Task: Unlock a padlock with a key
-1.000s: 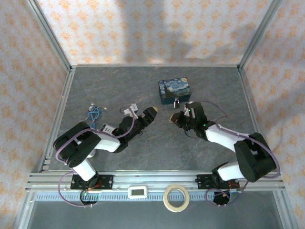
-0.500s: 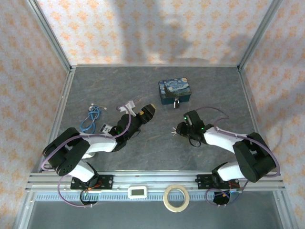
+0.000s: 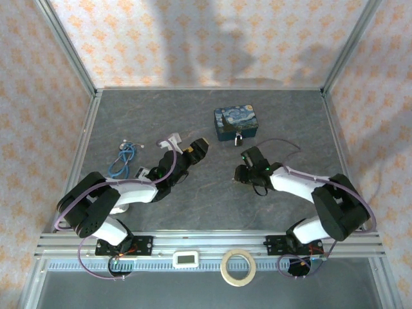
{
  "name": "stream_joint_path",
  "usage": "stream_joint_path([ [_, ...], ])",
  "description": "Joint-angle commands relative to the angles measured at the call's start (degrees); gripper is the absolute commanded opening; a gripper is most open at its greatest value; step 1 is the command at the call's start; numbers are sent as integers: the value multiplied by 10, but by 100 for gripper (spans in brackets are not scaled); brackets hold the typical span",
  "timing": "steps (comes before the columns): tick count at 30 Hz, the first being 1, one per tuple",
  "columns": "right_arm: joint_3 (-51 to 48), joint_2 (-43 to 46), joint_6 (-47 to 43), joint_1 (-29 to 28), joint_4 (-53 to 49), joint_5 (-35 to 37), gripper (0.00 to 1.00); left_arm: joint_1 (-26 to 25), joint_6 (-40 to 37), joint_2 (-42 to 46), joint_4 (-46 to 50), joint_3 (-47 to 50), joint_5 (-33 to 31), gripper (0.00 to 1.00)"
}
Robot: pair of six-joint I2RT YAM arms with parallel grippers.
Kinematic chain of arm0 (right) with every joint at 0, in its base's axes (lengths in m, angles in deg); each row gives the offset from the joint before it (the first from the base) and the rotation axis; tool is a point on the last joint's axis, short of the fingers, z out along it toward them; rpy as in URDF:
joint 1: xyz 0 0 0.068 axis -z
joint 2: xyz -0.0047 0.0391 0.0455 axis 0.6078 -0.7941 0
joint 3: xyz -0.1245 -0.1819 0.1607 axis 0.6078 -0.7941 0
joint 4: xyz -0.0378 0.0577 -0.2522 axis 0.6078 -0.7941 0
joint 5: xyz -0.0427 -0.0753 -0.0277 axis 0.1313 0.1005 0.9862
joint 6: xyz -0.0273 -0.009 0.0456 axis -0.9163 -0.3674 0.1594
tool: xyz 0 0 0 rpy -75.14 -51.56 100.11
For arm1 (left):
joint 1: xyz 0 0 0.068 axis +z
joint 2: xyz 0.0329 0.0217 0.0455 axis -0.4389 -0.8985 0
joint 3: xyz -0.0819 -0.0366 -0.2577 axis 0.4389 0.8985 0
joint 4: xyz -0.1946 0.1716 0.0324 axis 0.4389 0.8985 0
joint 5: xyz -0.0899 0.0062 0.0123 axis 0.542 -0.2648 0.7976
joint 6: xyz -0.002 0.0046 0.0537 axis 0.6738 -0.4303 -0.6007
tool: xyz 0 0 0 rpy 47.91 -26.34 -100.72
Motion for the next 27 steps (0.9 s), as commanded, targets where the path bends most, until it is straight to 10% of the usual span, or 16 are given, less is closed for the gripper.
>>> stream_joint_path([
  [1,23,-26,6,-13,-16,42,43,5,-10,7,7,-15,-3,94],
  [14,45,-120,46,-53,-62,139,18,14,-9,16,4,2,-9,95],
  [19,31,-110,32,-53,-31,119,0,15,-9,16,-1,8,-5,95],
  [27,13,-38,-48,-18,37,28,0,15,17,4,-27,18,23,95],
])
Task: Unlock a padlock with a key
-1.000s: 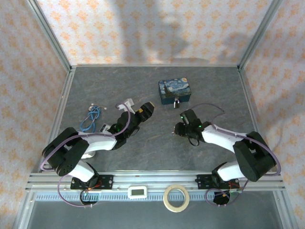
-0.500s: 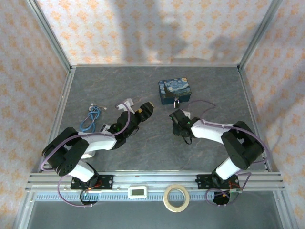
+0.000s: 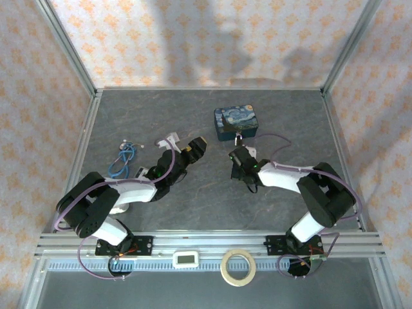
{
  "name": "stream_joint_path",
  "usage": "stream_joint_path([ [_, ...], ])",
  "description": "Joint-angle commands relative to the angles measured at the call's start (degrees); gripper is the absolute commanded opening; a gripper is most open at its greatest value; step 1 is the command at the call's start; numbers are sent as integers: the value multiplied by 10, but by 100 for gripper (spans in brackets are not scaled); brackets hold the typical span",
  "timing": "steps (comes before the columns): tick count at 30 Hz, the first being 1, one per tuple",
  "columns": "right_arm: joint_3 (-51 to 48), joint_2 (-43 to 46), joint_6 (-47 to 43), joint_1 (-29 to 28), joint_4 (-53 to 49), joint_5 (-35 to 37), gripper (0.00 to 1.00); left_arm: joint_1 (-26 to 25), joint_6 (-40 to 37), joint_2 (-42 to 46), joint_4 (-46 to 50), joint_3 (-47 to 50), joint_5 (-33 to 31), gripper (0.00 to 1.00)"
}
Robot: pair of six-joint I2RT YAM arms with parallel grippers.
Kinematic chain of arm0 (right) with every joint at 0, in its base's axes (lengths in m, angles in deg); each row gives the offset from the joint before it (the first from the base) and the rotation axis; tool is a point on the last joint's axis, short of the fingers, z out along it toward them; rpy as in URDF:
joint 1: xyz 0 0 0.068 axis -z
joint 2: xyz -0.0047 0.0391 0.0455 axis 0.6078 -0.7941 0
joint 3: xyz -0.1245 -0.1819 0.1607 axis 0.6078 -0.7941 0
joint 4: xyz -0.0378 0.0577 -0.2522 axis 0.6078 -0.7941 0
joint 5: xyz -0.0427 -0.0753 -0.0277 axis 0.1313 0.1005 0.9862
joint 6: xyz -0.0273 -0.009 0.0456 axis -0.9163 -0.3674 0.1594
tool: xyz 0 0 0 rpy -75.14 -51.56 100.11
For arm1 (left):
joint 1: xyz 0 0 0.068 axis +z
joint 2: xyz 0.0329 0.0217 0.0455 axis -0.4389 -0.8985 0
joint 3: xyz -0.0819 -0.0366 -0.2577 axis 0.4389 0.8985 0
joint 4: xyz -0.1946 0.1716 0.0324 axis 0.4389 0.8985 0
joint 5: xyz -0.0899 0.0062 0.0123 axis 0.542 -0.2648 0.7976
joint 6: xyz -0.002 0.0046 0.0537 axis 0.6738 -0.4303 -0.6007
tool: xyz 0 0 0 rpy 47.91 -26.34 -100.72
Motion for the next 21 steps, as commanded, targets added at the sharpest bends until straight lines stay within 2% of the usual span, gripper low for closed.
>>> stream_joint_path([
  [1,-23,32,-41,23,21,-73,0,4,23,-2,-33,15,25,95],
  [6,-41,61,-32,57,72,-165,0,-8,69,-32,-71,22,51,94],
  [12,-55,90,-3,62,110,-214,0,-40,121,-88,-116,13,65,90],
  [21,-60,125,29,61,166,-258,0,-65,151,-160,-169,-37,108,63],
])
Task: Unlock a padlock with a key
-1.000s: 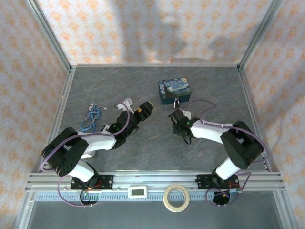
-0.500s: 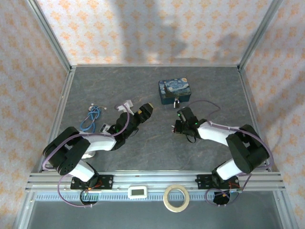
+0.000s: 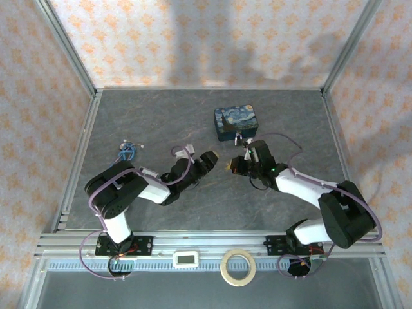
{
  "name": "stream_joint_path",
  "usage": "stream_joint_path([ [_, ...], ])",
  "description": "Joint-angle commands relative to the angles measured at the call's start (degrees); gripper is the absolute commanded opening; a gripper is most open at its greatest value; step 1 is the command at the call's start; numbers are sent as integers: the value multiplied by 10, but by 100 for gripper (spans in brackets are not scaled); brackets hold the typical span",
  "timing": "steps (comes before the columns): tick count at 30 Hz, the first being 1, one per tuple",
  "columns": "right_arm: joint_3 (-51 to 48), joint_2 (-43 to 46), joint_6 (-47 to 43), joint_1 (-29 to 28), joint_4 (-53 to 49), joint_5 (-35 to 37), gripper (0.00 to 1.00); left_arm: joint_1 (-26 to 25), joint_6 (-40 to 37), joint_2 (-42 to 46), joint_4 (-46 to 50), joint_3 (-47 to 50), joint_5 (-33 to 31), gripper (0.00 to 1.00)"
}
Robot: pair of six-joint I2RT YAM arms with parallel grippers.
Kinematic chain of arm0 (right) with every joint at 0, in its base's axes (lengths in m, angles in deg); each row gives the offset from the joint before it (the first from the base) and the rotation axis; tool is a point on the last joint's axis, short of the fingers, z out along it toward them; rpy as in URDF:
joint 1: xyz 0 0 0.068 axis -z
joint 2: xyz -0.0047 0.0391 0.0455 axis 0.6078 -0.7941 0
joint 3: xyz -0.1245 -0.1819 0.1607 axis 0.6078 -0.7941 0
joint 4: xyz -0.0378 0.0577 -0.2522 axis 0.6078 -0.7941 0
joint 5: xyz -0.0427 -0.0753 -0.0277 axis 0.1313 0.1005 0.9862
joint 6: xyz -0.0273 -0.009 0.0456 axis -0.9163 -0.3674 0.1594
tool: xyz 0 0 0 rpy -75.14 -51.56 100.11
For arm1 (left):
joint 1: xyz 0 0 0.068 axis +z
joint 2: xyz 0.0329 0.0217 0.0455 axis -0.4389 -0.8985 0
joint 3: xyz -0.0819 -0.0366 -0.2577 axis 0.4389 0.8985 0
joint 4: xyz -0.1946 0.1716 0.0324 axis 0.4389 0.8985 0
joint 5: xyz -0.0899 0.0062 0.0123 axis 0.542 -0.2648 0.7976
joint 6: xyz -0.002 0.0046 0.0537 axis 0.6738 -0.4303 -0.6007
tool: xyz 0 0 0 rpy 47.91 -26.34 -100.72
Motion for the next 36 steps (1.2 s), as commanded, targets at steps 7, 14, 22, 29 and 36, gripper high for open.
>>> stream_joint_path([
  [7,-11,-3,33,0,69,-40,0,-13,-1,-19,-43,-40,35,47],
  [14,-8,-1,32,-3,69,-45,0,-13,-35,-18,-11,-47,17,36],
  [22,-8,3,33,-4,68,-49,0,-12,-56,-18,1,-54,12,19],
  [29,-3,9,33,-4,68,-54,0,-12,-84,-9,26,-64,7,13],
  [36,22,17,12,1,25,-13,37,1,-99,11,34,-50,-9,0],
])
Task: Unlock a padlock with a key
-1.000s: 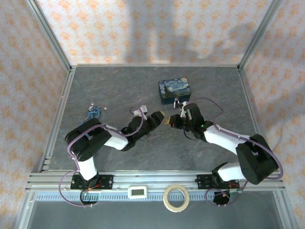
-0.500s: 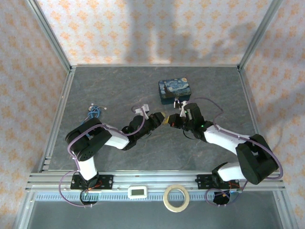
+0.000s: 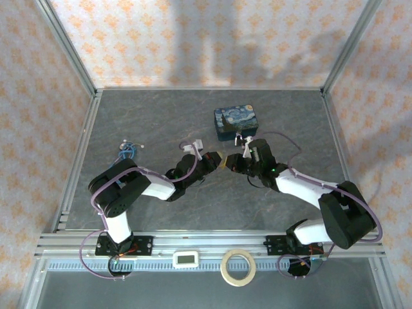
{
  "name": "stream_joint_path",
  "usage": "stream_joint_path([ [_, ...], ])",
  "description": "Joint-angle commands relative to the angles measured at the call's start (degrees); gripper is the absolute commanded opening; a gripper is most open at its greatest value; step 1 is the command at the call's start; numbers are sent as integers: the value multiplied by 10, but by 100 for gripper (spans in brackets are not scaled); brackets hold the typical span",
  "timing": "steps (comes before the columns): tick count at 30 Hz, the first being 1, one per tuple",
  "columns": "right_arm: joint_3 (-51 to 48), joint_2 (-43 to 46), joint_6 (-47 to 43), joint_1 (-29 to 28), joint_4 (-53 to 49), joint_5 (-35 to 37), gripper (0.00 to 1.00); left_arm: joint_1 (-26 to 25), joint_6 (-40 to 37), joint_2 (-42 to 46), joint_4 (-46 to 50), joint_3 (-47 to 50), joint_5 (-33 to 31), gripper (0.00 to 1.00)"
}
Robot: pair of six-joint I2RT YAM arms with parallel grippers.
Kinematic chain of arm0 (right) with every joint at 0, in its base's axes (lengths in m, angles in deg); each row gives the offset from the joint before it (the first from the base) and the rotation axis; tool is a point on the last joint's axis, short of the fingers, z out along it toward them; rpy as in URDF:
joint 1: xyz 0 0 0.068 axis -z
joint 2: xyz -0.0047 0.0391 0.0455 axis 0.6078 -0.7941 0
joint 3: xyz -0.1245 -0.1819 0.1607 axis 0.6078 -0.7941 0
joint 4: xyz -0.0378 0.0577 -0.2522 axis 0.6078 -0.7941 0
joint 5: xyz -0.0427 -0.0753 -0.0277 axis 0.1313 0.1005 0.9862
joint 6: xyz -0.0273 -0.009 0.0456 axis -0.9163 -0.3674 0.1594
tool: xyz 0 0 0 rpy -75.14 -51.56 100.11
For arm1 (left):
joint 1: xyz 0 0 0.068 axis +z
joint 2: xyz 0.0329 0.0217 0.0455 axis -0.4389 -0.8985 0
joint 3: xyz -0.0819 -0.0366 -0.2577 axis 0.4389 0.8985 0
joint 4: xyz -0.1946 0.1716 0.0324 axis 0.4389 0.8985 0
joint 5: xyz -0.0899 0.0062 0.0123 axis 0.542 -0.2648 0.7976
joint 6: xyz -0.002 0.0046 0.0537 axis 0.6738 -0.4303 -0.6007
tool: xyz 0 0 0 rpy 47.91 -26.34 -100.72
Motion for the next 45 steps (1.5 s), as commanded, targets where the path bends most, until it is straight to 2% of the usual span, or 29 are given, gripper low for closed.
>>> stream_joint_path([
  [1,32,20,-23,7,-32,43,46,17,-28,30,17,7,-25,0],
  [3,54,25,-53,23,-67,78,59,37,-53,55,30,20,-31,0],
  [6,88,21,-100,61,-92,113,74,63,-108,94,54,30,-26,0],
  [11,175,-43,-182,141,-100,134,90,80,-216,147,108,23,-20,0],
  [16,304,-173,-249,206,-109,93,99,81,-277,180,161,5,-17,0],
  [20,422,-288,-298,237,-155,57,100,80,-303,203,178,12,-10,0],
  [22,458,-329,-314,250,-161,3,100,80,-305,213,180,22,-12,0],
  [25,511,-384,-340,257,-186,-75,93,81,-301,226,176,37,-11,0],
  [30,530,-422,-353,252,-193,-156,86,82,-292,234,166,53,-11,0],
  [39,488,-432,-344,186,-176,-162,73,82,-284,228,157,55,-20,0],
  [45,462,-435,-293,132,-127,-161,72,82,-285,241,152,62,-31,0],
])
